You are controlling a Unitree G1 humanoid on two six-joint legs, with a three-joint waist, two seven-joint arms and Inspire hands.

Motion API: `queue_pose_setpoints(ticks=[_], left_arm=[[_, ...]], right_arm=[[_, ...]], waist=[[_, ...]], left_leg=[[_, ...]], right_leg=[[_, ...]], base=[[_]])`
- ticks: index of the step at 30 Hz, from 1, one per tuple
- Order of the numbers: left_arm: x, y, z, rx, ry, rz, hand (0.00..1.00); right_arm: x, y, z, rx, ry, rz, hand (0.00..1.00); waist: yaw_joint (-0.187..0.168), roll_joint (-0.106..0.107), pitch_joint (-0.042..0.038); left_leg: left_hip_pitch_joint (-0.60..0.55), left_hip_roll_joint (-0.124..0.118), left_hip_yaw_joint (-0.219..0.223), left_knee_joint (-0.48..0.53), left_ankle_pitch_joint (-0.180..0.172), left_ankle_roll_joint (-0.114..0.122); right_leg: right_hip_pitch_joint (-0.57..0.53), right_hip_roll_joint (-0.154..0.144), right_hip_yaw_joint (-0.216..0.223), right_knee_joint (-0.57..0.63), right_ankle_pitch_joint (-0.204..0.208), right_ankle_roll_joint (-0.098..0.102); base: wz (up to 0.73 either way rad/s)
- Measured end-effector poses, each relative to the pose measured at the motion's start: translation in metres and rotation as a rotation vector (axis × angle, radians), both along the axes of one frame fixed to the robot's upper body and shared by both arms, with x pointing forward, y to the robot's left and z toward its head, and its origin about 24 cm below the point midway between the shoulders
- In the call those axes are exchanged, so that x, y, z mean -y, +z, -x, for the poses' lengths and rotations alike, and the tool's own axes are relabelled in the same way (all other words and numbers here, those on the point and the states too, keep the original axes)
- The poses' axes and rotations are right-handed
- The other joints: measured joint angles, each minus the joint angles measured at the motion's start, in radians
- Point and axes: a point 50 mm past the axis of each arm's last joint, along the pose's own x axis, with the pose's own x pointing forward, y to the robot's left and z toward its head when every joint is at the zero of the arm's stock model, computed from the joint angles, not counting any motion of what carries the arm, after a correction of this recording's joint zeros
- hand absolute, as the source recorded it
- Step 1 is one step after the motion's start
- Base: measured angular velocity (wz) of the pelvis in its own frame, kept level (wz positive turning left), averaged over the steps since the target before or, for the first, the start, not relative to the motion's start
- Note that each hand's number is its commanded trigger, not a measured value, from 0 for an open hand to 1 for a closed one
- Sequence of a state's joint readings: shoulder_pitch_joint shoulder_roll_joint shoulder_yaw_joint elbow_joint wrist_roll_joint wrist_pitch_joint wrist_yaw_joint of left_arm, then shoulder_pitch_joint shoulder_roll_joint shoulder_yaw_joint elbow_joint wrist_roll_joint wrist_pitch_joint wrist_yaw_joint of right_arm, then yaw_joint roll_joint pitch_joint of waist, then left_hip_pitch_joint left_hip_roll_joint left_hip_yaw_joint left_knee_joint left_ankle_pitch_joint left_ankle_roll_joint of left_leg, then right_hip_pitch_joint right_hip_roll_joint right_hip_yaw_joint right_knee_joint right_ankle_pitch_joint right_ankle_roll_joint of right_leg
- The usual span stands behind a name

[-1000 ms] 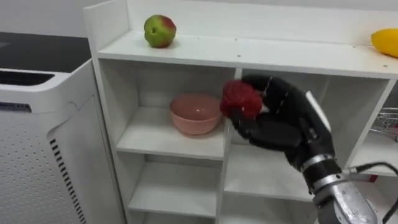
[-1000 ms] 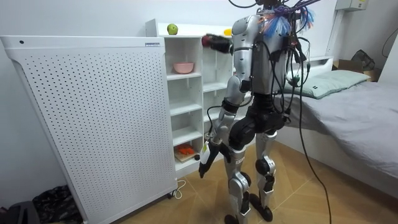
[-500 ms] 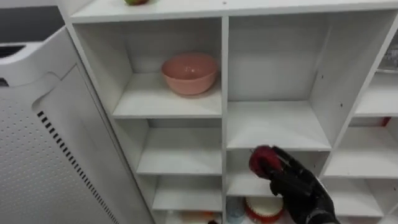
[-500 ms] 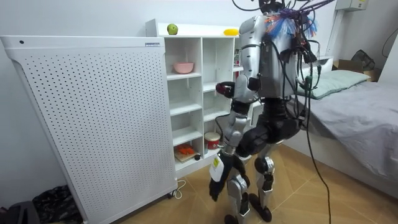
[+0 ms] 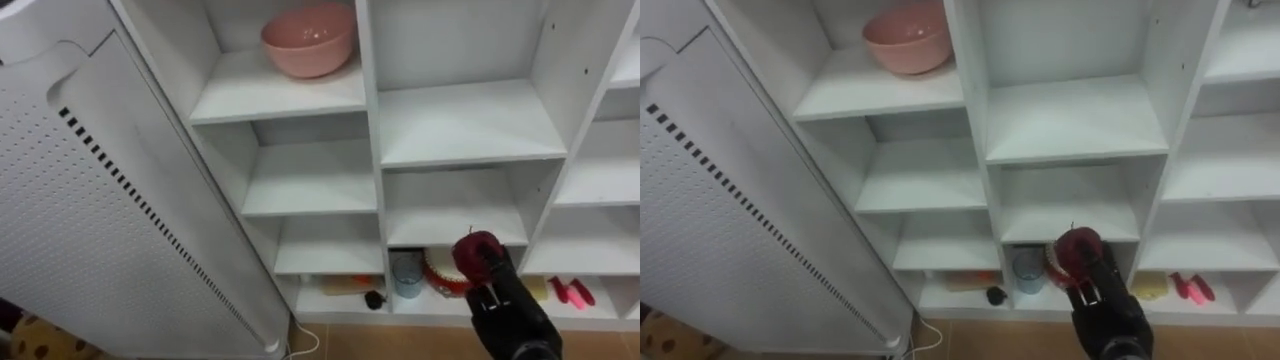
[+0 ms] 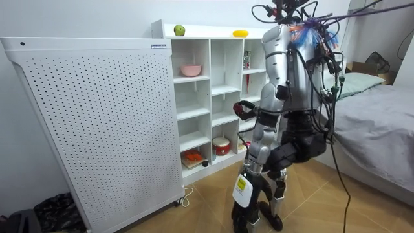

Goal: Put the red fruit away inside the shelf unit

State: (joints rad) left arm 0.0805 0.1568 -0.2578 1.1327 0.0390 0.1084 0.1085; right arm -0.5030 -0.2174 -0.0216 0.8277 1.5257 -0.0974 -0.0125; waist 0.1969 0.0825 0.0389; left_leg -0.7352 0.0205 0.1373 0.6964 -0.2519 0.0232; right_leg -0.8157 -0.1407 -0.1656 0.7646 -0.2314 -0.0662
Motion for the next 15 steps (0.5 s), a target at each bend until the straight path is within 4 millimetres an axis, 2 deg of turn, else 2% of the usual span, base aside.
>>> queue_pose_setpoints(ticks=[9,15], left_arm=[[0.008,0.001,-0.008,0.037,0.000,0.018,0.00],[0.011,0.003,-0.013,0.070,-0.019,0.012,0.00]], right_arm=[[0.000,0.019,-0.018,0.042,-0.023,-0.057,1.00],[0.013,0.032,-0.023,0.076,-0.057,-0.064,1.00]], waist=[[0.003,-0.003,-0.0007],[0.019,-0.005,-0.0022]], left_leg=[[-0.133,0.003,-0.013,0.070,-0.001,-0.003],[-0.190,0.004,-0.014,0.087,-0.001,-0.002]], right_leg=[[-0.115,-0.008,-0.021,0.055,-0.009,-0.024],[-0.165,-0.014,-0.028,0.059,0.001,-0.023]], base=[[0.08],[0.00]])
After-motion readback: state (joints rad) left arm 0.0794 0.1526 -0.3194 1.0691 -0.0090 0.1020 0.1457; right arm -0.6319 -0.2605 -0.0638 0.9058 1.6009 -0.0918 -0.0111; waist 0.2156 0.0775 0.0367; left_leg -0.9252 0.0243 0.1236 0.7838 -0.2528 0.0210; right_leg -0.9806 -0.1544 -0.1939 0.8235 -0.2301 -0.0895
